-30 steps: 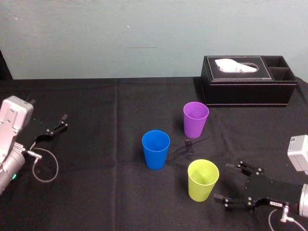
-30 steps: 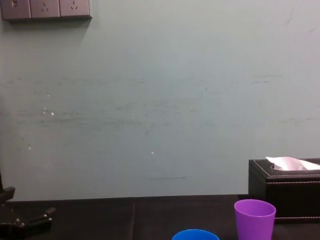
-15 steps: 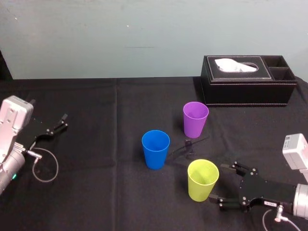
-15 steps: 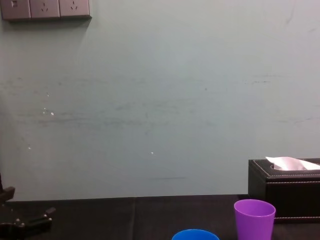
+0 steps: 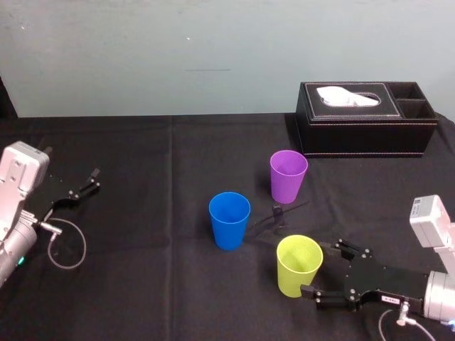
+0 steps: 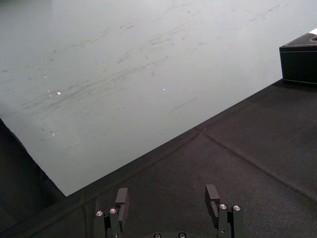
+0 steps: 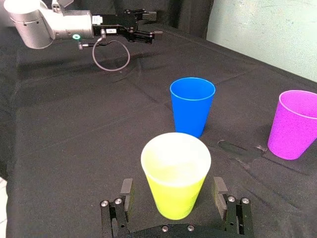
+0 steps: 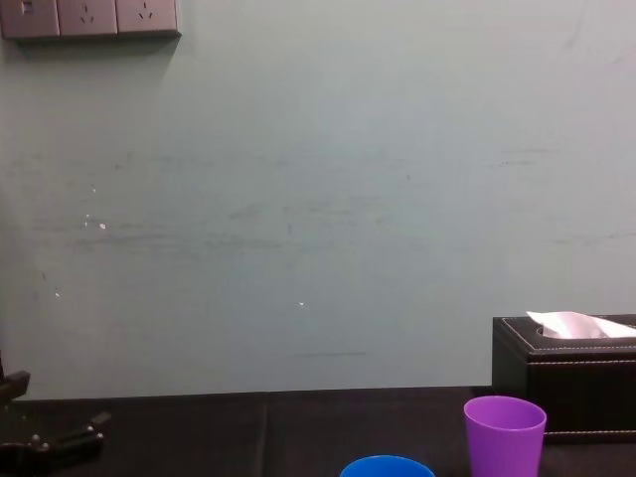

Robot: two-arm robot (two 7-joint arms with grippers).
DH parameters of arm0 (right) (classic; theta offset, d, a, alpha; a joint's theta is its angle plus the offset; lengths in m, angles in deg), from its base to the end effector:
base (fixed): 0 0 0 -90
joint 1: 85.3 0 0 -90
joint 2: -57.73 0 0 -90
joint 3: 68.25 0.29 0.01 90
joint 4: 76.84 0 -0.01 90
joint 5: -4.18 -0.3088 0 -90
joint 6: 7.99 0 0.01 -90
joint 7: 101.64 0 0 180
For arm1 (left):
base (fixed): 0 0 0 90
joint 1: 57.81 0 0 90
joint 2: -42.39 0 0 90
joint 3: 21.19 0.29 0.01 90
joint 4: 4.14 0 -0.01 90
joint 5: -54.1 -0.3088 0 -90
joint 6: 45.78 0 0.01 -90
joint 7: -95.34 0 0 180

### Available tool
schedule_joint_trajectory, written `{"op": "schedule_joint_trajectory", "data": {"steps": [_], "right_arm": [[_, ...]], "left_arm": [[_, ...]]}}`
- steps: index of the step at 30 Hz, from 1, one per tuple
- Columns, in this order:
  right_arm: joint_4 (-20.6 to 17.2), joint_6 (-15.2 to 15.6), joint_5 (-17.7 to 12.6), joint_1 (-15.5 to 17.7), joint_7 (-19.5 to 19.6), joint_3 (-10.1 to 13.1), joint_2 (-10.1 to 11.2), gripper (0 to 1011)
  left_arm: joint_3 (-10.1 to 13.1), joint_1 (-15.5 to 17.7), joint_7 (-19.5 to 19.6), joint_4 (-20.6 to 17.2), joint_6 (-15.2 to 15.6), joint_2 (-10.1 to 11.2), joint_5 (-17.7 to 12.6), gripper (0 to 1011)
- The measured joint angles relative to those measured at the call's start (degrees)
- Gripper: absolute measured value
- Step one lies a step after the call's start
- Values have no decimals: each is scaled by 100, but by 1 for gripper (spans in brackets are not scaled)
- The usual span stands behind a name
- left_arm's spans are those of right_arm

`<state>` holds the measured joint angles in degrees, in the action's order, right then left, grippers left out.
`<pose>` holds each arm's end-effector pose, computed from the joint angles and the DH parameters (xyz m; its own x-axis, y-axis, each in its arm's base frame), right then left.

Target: Stack the three plastic cups sequentially using one hand.

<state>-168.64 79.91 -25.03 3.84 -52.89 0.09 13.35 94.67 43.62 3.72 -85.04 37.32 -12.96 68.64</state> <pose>0.3101 -0.1222 -0.2846 0.8680 -0.4937 0.0529 0.4850 0.8203 -0.3031 0.3581 0.0827 -0.3023 0.2922 0.8802 0.3739 -0.9553 0.2872 0.0704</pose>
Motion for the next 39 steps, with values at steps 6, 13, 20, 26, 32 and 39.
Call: {"op": "schedule_joint_trajectory", "data": {"steps": [6,13,20,26,32,39], "right_arm": [[56,36,-55,-73,13,-53,-65,1000],[119,66,-102,-147,22,-113,-125,1000],[195,100,-125,-240,54,-190,-202,1000],[234,118,-110,-318,68,-258,-265,1000],[260,127,-76,-393,110,-322,-329,1000],[260,128,-73,-389,108,-316,-325,1000]], "left_arm": [[0,0,0,0,0,0,0,1010],[0,0,0,0,0,0,0,1010],[0,0,0,0,0,0,0,1010],[0,0,0,0,0,0,0,1010],[0,0,0,0,0,0,0,1010],[0,0,0,0,0,0,0,1010]]}}
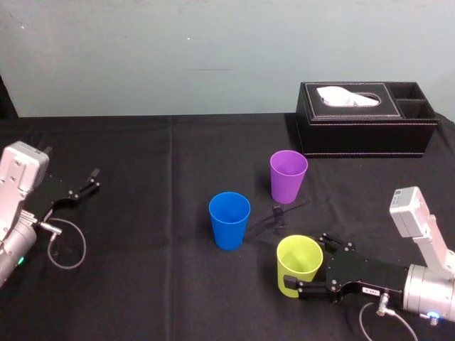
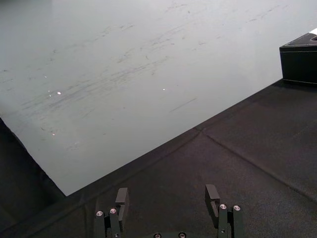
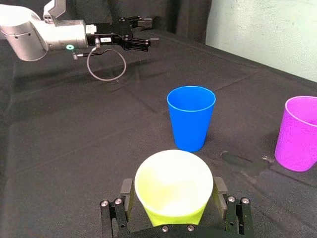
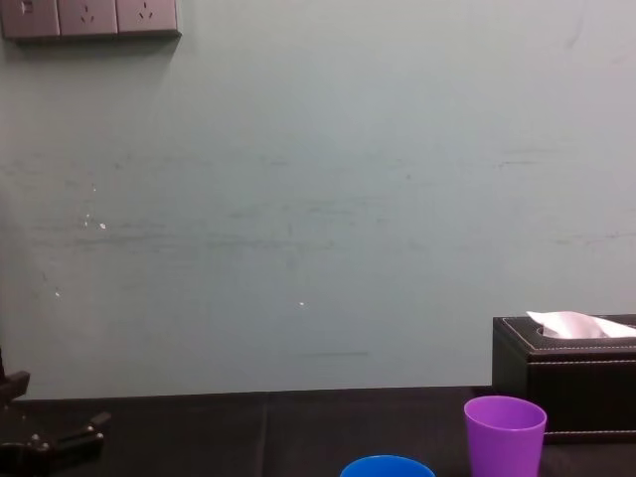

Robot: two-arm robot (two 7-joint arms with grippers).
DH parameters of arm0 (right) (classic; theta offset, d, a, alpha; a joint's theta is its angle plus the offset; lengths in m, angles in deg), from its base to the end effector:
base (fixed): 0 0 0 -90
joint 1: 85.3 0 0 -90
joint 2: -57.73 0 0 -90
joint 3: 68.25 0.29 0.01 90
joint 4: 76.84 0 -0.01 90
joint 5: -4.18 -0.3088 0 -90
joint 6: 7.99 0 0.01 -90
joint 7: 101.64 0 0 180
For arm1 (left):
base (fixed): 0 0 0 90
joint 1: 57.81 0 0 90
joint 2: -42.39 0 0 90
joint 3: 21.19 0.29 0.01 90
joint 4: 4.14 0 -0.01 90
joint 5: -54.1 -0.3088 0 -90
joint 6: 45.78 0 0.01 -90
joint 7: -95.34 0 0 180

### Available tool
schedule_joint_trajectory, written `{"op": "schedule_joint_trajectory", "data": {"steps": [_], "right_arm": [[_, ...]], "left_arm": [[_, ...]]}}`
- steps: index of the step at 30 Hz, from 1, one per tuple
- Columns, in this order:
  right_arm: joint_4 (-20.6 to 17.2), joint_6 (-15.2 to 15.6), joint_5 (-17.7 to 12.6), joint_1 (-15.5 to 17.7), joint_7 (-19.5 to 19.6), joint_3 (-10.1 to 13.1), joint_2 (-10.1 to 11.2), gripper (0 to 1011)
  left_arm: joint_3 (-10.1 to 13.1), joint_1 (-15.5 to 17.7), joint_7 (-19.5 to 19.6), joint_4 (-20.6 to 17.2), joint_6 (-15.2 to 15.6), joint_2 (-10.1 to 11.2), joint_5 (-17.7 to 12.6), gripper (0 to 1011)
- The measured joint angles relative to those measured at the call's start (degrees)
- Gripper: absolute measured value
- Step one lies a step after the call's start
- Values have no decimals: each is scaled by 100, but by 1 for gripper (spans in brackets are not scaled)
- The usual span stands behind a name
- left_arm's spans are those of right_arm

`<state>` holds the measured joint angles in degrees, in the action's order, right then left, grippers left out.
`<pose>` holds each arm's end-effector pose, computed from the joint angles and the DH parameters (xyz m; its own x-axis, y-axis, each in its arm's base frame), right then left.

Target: Stack the three plastic cups sequentially using one hand.

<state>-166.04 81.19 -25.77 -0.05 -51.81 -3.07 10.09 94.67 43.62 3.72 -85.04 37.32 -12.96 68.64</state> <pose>0.3236 -0.1032 -0.2920 0.8622 -0.5064 0.0156 0.4901 0.8258 -0.2792 0.3581 0.0827 -0.3023 0.2922 0.8802 0.3739 -0.9553 0.2872 0.0704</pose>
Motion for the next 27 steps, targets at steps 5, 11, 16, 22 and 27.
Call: {"op": "schedule_joint_trajectory", "data": {"steps": [5,11,16,22,27], "right_arm": [[0,0,0,6,-1,5,6,979],[-2,0,-2,9,-4,8,8,817],[-4,-2,-3,11,-6,11,11,778],[-7,-4,-3,14,-8,14,14,754],[-9,-7,-3,15,-10,15,15,738]], "left_arm": [[0,0,0,0,0,0,0,1010],[0,0,0,0,0,0,0,1010],[0,0,0,0,0,0,0,1010],[0,0,0,0,0,0,0,1010],[0,0,0,0,0,0,0,1010]]}}
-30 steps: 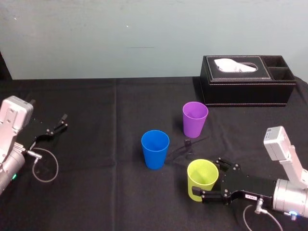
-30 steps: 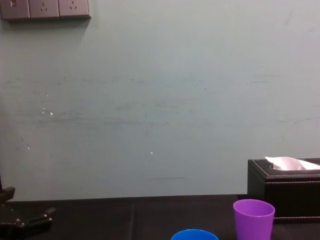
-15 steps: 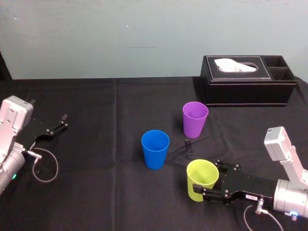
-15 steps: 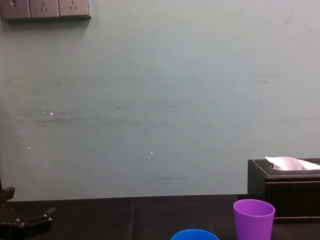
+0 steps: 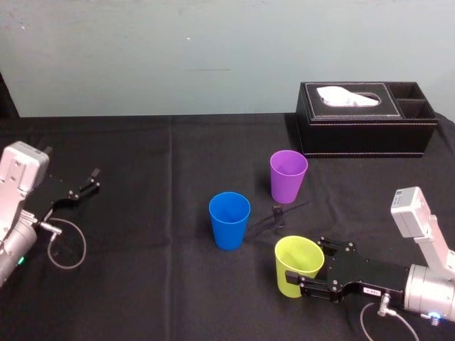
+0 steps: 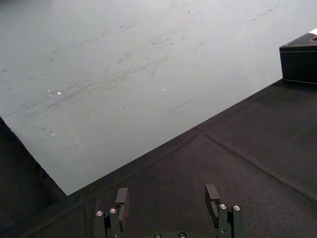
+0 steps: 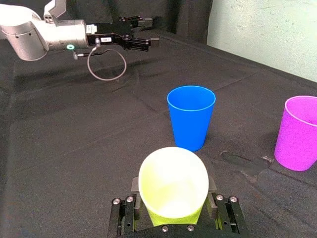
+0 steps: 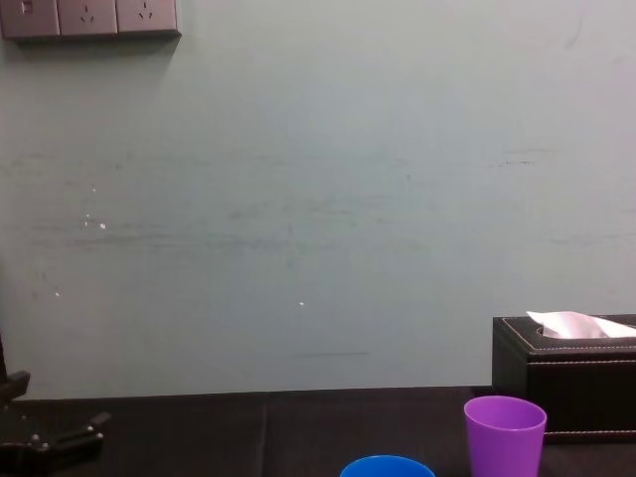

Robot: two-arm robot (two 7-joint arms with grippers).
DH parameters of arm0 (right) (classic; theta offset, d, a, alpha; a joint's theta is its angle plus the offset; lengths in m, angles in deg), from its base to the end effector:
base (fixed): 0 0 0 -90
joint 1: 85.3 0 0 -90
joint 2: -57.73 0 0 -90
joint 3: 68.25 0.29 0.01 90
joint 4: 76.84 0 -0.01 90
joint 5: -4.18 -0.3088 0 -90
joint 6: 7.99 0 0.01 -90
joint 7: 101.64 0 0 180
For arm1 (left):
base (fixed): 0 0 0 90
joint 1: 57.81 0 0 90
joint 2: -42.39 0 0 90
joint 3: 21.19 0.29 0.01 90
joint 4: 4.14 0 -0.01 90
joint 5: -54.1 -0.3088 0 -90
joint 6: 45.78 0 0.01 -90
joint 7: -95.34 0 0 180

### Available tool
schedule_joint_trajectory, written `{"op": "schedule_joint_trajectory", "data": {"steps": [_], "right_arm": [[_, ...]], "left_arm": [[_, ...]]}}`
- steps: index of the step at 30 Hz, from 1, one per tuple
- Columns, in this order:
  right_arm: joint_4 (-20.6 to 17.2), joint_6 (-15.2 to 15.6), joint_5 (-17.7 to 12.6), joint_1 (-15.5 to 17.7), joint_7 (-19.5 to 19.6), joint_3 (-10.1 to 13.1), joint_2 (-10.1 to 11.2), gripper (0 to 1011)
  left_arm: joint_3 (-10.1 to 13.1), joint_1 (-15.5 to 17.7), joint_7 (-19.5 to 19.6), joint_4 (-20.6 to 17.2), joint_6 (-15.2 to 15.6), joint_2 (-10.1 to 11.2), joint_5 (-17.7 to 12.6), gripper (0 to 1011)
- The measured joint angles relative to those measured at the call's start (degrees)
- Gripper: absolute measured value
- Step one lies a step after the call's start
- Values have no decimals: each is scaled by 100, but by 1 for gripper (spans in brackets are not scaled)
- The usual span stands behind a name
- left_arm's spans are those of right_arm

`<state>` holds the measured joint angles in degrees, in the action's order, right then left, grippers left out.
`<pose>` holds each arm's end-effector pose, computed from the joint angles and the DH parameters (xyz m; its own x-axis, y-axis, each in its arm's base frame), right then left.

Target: Stack the three plastic cups sequentially using one hand.

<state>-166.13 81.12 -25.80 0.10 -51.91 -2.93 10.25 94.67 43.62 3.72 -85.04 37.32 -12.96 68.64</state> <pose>0.3231 -0.1042 -0.2916 0.8625 -0.5057 0.0166 0.4896 0.8259 -0.2796 0.3581 0.0827 -0.3023 0.2922 0.8802 0.3739 -0.9553 0.2872 0.0704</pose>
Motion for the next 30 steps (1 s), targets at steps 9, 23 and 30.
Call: {"op": "schedule_joint_trajectory", "data": {"steps": [9,23,30], "right_arm": [[-1,-2,0,0,-6,0,0,739],[-596,78,-60,258,407,307,179,738],[-870,381,-42,241,730,525,246,738]], "left_arm": [[0,0,0,0,0,0,0,1010],[0,0,0,0,0,0,0,1010],[0,0,0,0,0,0,0,1010]]}}
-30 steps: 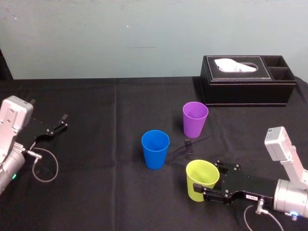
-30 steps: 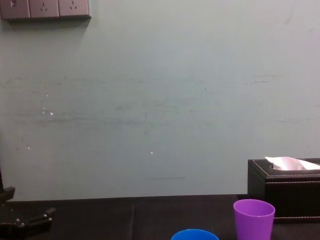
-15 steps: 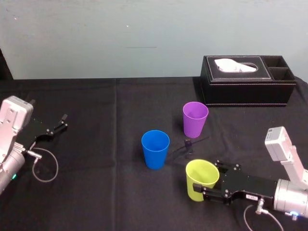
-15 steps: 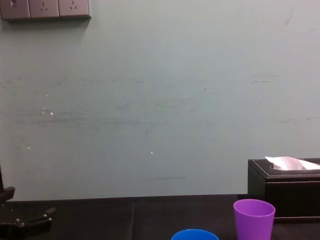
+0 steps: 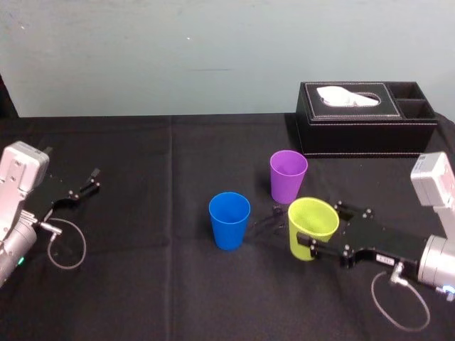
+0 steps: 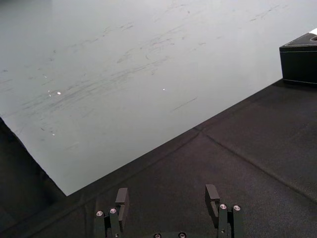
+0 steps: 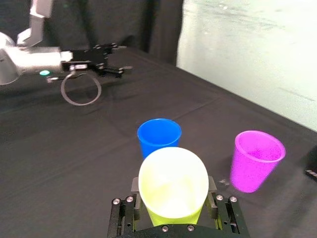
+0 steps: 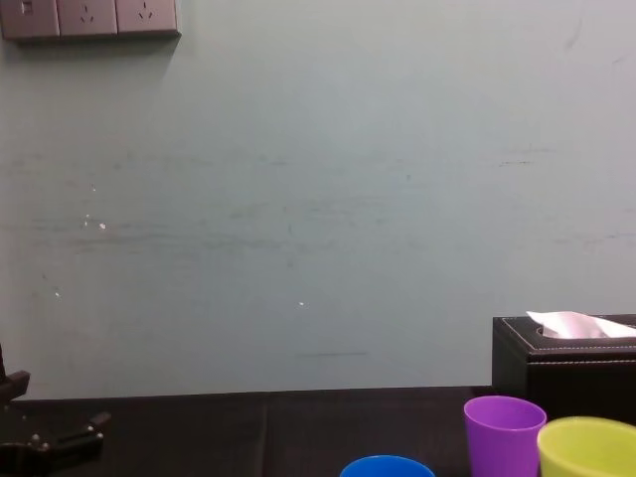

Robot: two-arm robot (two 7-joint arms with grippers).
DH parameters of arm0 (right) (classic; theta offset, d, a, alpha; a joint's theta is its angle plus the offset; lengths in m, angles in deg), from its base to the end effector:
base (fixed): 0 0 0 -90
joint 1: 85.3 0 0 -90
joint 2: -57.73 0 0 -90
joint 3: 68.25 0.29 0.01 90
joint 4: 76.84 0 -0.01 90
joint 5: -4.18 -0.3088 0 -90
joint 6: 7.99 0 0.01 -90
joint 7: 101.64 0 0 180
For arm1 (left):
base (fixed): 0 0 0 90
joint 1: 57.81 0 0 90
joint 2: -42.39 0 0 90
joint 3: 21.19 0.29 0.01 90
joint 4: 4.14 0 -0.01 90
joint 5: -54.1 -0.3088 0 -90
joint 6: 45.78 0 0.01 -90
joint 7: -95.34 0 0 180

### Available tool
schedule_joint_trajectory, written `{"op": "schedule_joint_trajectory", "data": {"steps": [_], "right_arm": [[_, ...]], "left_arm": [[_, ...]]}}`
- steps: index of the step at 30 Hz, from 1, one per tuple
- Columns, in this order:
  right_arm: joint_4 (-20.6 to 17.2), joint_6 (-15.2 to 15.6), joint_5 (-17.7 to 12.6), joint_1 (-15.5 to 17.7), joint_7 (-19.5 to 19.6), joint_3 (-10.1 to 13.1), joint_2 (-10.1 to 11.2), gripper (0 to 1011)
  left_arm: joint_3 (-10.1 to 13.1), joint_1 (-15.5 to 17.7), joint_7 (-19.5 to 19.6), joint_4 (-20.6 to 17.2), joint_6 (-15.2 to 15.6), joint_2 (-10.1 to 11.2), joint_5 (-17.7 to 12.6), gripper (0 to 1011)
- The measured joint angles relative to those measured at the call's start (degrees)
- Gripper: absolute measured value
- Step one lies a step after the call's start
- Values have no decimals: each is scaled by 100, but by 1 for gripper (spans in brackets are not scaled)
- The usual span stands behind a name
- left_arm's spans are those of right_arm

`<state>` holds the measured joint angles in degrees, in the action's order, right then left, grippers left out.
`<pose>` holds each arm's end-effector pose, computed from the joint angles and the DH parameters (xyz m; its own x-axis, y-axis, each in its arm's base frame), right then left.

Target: Stack the three plastic cups sequentially using one hand.

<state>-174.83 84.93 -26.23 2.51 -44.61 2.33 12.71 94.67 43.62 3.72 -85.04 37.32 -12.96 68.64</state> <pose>0.3181 -0.1039 -0.2462 0.7990 -0.5927 0.1017 0.5977 0.7642 -0.2423 0.3581 0.0827 -0.3023 0.2922 0.8802 0.3739 -0.9553 0.2872 0.0704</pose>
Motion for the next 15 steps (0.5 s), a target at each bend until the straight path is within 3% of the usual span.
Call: {"op": "schedule_joint_trajectory", "data": {"steps": [9,15], "right_arm": [[-126,425,-26,-297,314,178,-121,738],[-72,683,-145,-610,497,216,-348,738]], "left_arm": [[0,0,0,0,0,0,0,1010],[0,0,0,0,0,0,0,1010]]}}
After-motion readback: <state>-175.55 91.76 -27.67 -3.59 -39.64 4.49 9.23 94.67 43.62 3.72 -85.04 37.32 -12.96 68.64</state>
